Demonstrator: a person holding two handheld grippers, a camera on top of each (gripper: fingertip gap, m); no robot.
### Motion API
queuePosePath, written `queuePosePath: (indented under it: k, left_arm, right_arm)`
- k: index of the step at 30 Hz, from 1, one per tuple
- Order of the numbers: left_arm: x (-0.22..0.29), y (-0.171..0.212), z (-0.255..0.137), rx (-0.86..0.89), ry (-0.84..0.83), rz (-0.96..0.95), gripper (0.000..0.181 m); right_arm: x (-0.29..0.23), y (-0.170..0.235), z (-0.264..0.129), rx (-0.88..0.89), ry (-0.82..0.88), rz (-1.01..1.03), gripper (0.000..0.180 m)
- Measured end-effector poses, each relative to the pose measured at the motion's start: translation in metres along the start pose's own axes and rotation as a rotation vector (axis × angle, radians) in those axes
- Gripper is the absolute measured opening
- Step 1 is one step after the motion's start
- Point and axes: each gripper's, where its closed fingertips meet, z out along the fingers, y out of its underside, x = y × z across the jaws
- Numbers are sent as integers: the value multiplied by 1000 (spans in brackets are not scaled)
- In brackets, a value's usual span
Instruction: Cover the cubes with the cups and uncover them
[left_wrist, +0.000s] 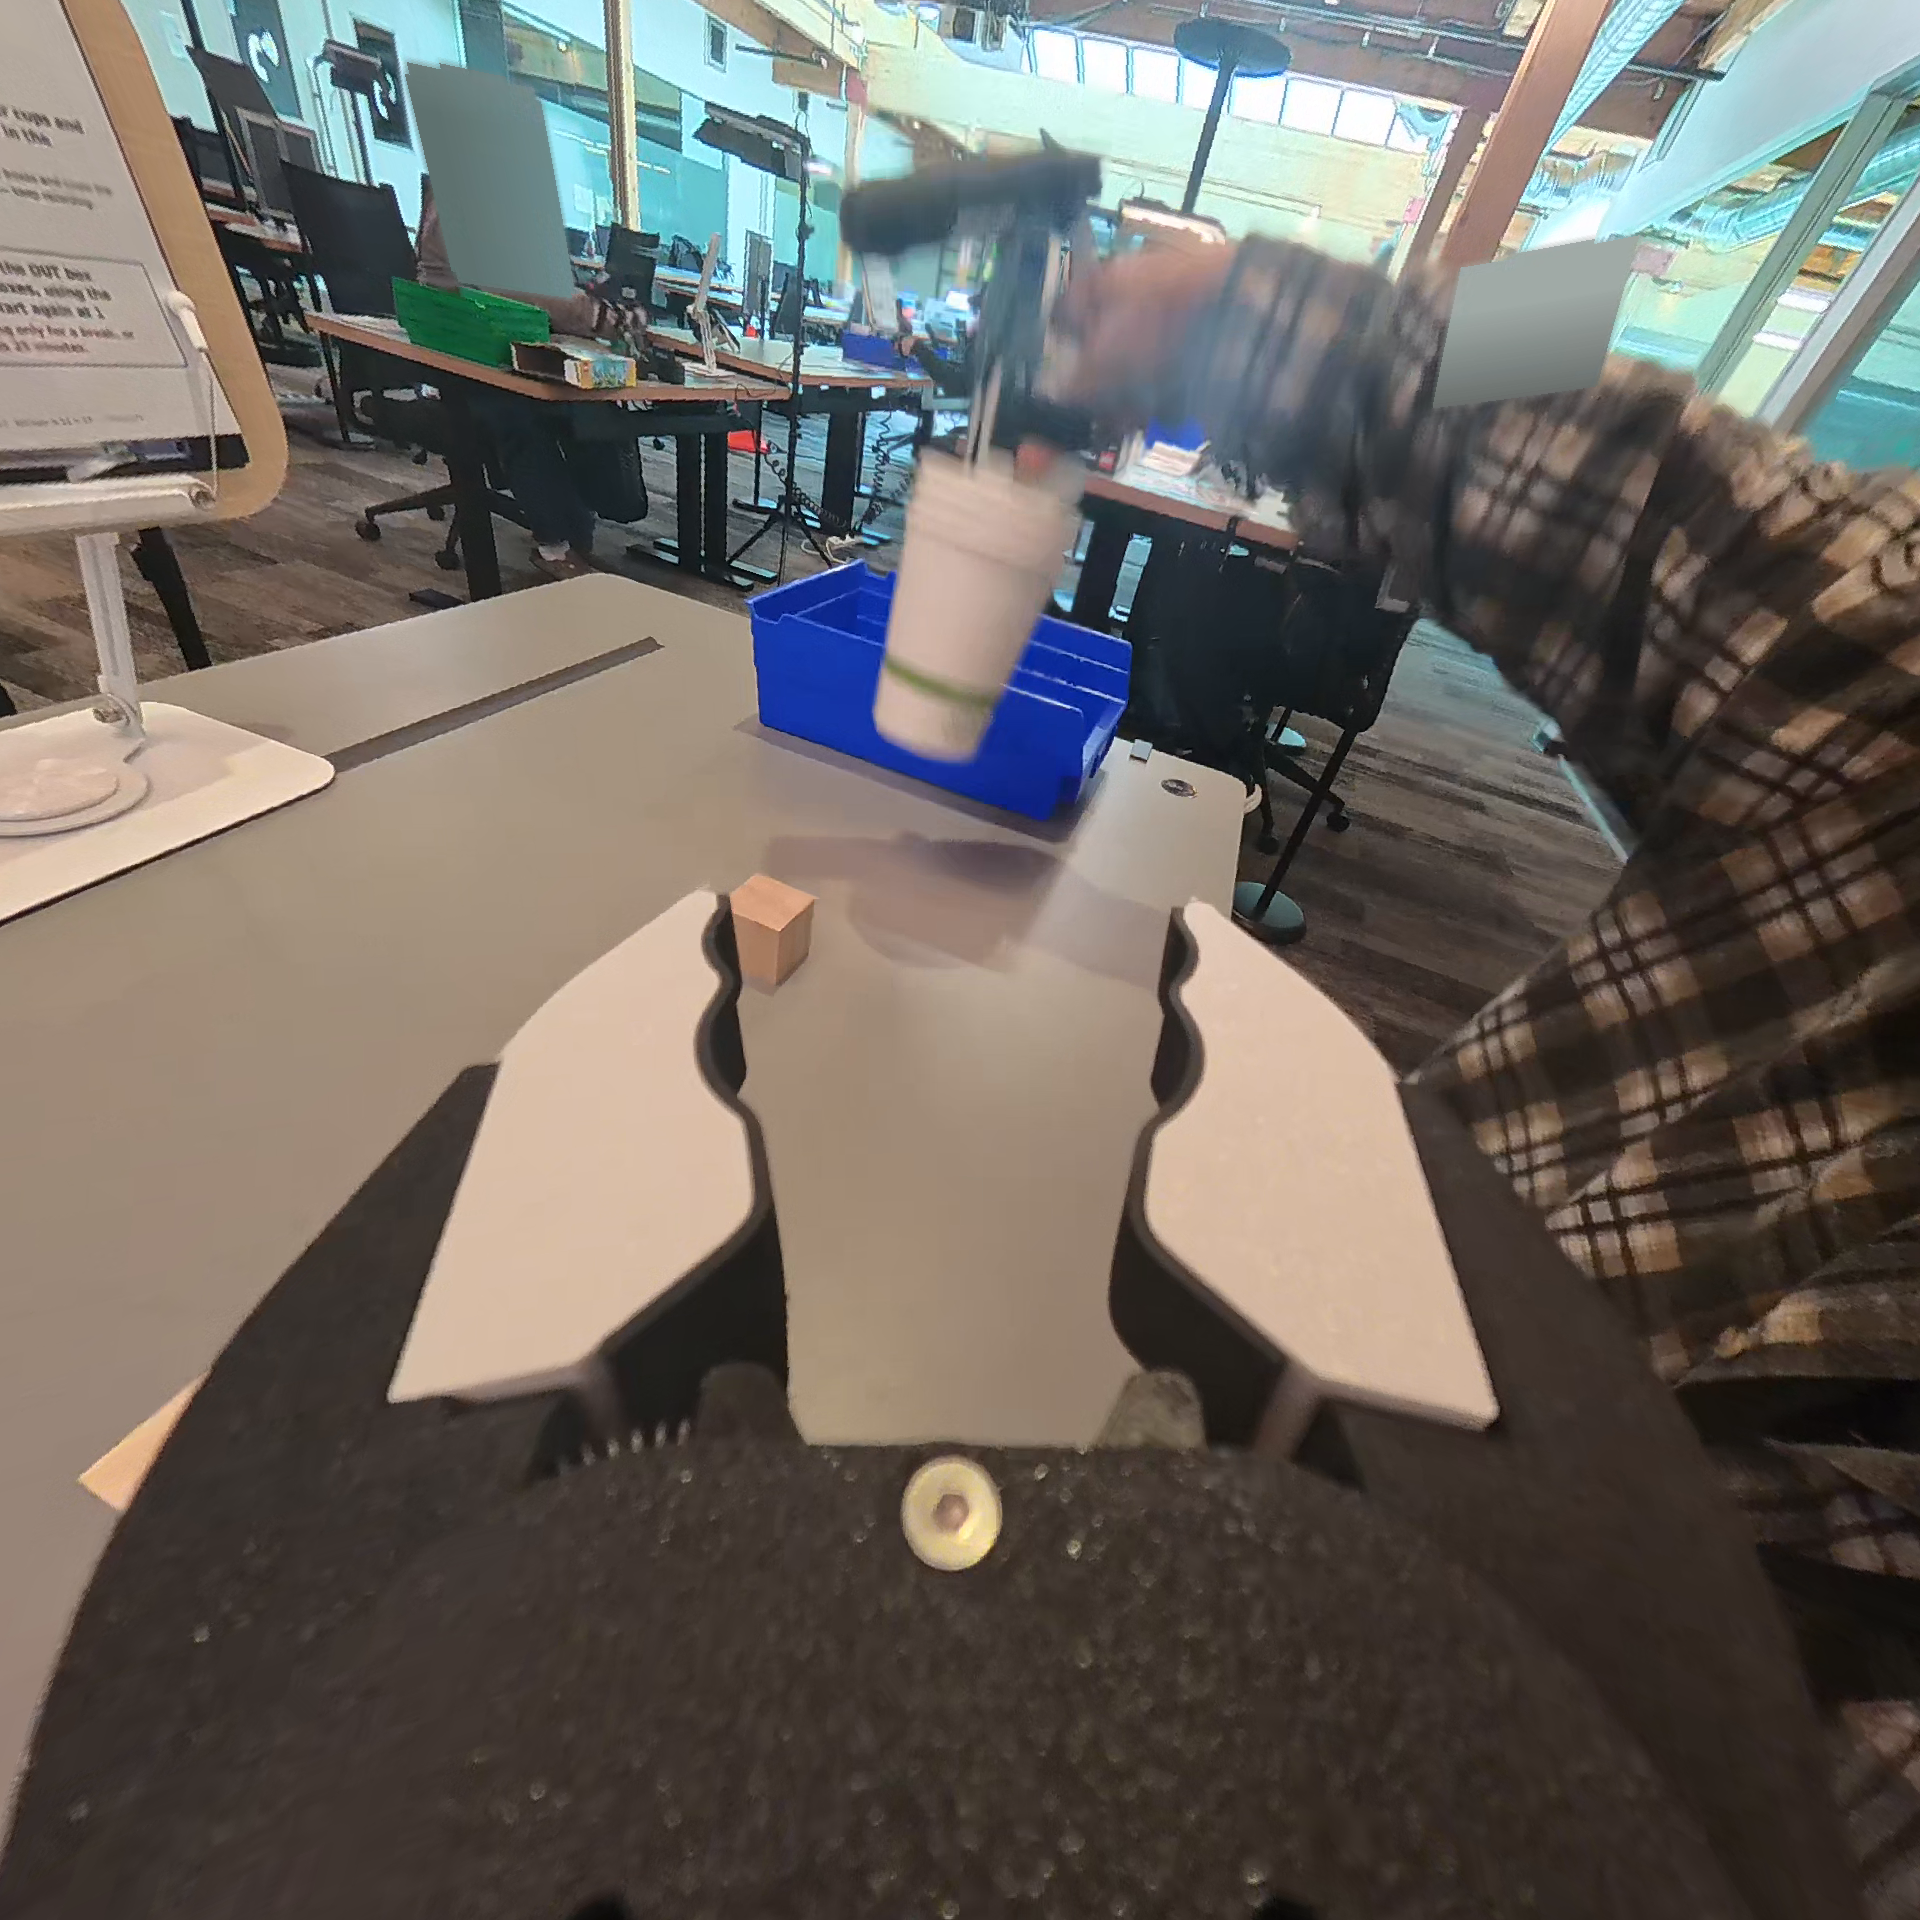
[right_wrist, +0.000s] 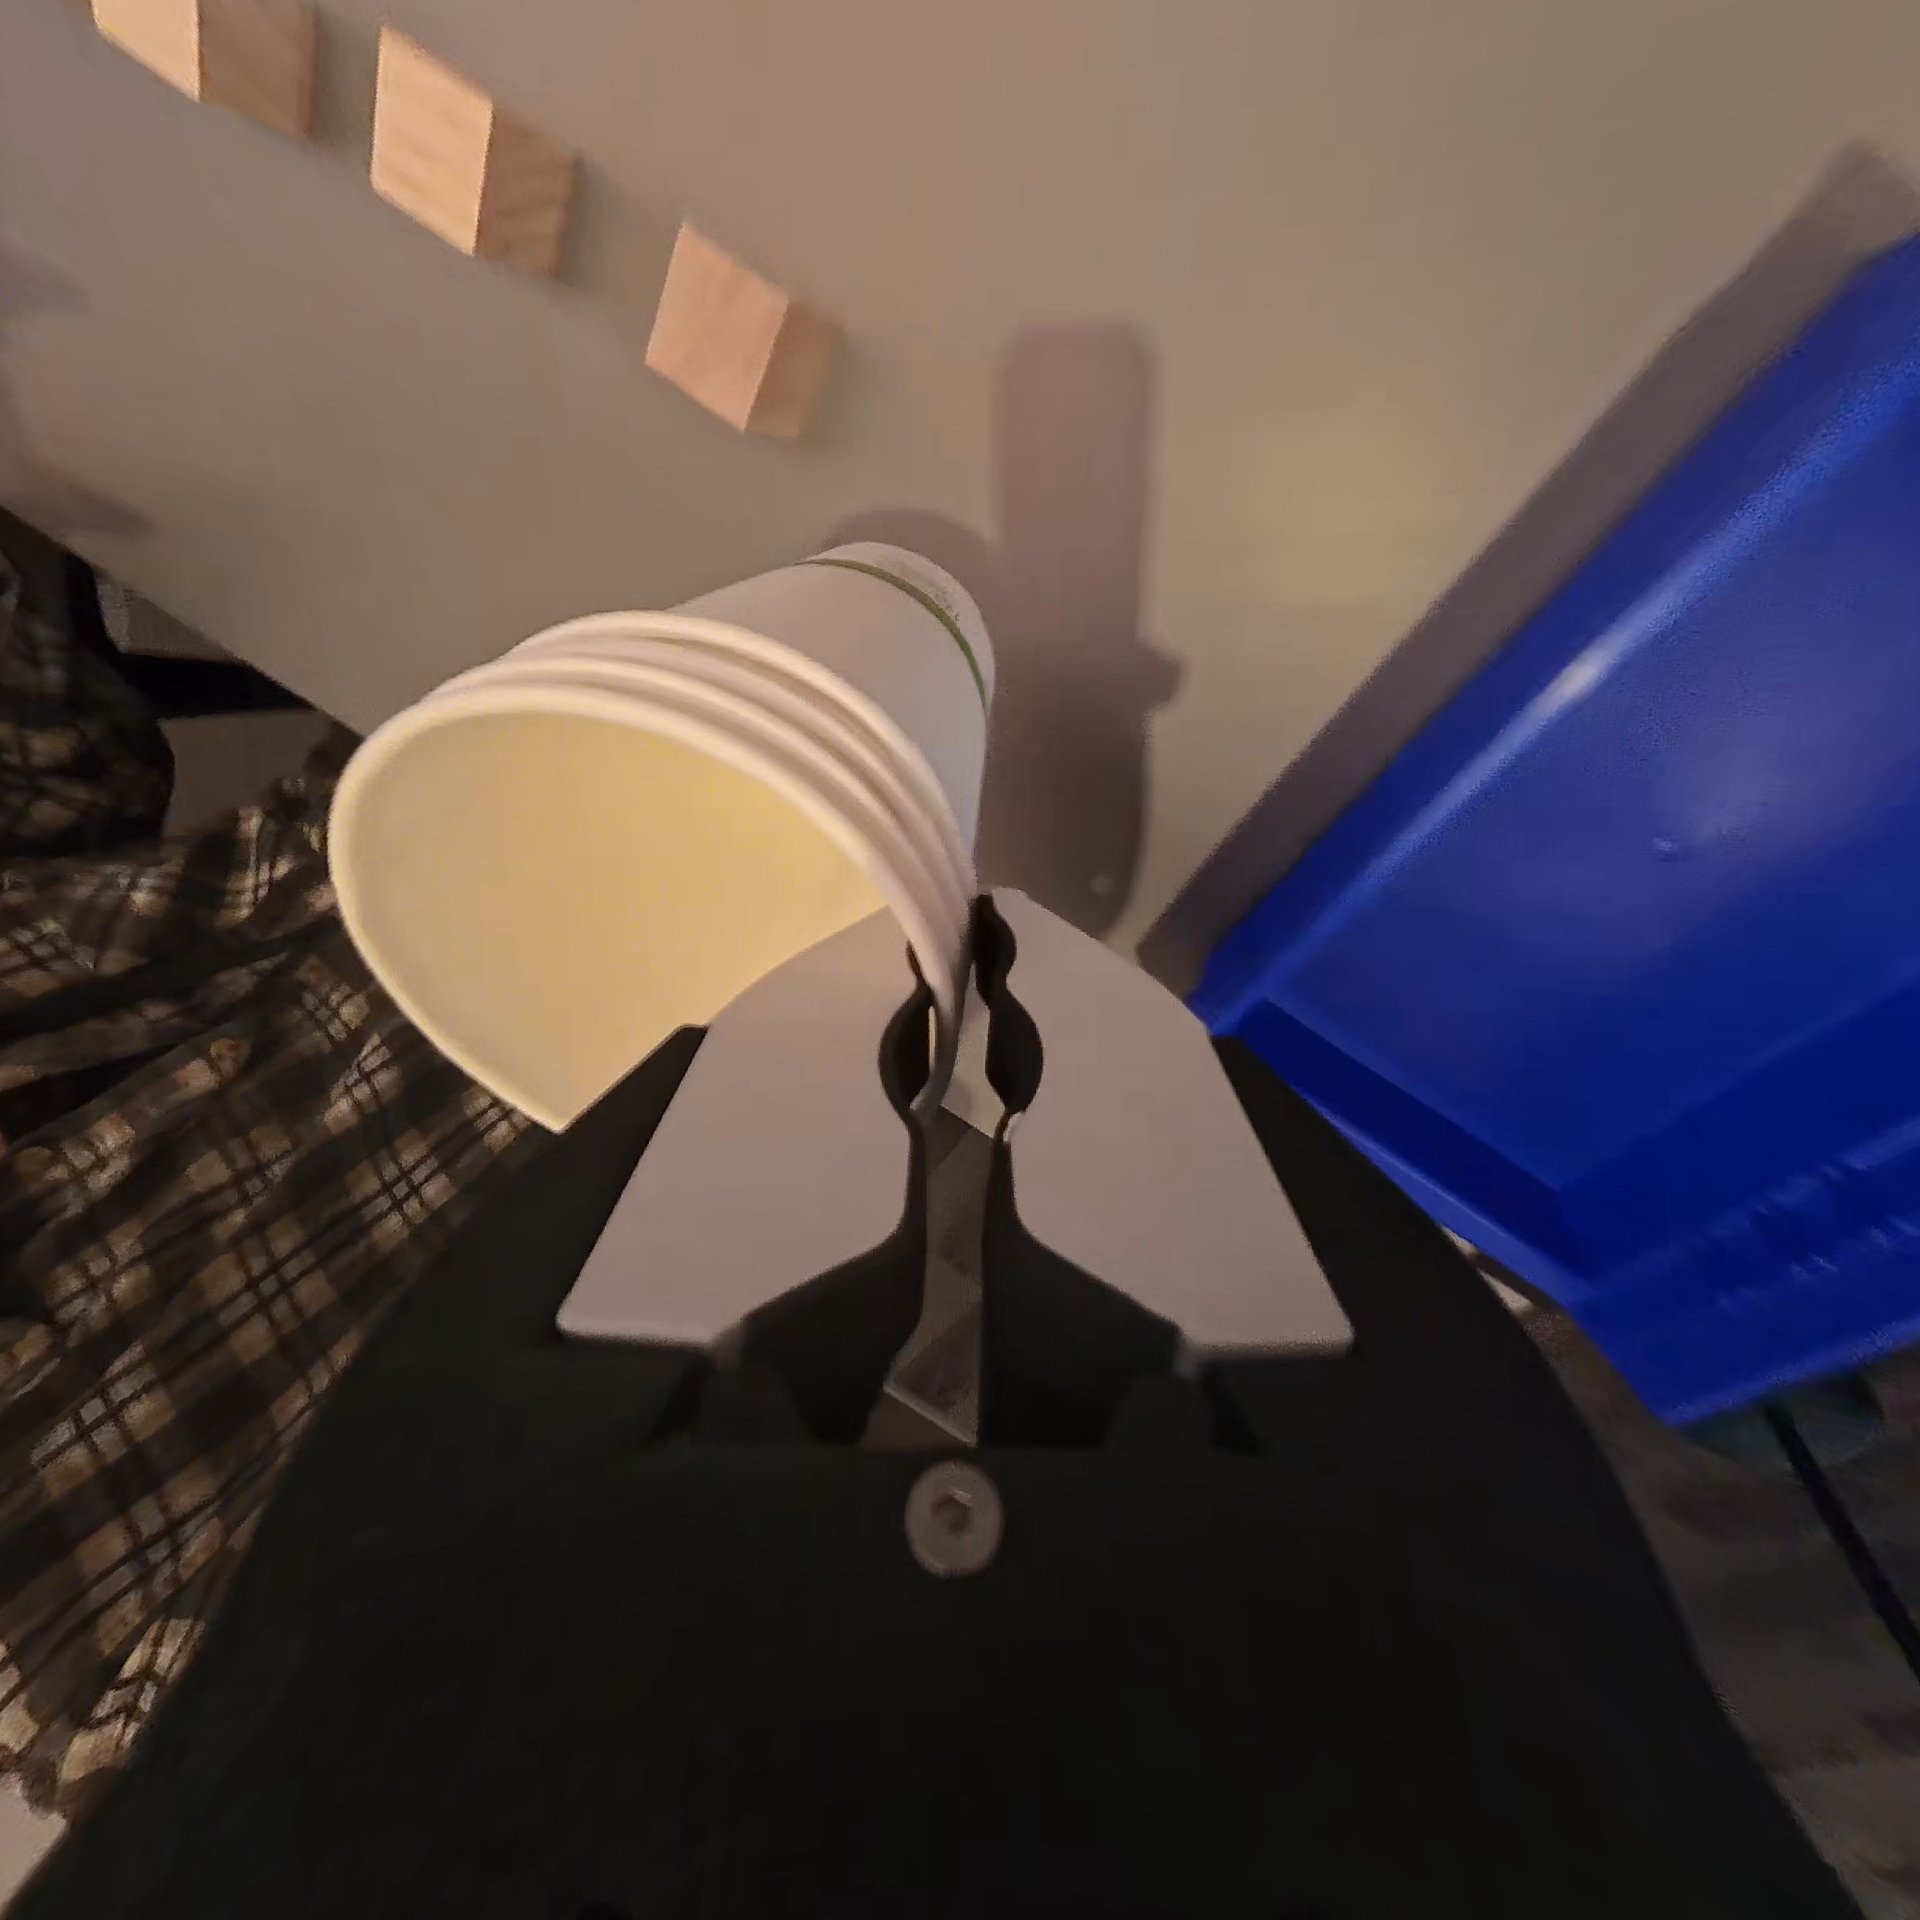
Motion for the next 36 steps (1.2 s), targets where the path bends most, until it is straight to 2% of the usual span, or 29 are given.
queuePosePath:
  k: [5,10,15,22,36]
  left_arm:
    - [-6,7,5,-18,-1,-15,77]
    - [-15,16,13,-55,-10,-20,77]
    - [-21,23,21,-77,-3,-32,76]
    - [-32,34,31,-106,5,-67,76]
    - [-37,40,39,-122,30,-95,75]
  right_arm:
    - [53,-10,-67,83,81,158,5]
    - [120,-5,-90,94,138,345,5]
    - [180,7,-71,42,147,476,5]
    - [240,16,-24,-7,130,573,5]
    - [265,19,22,-42,105,609,6]
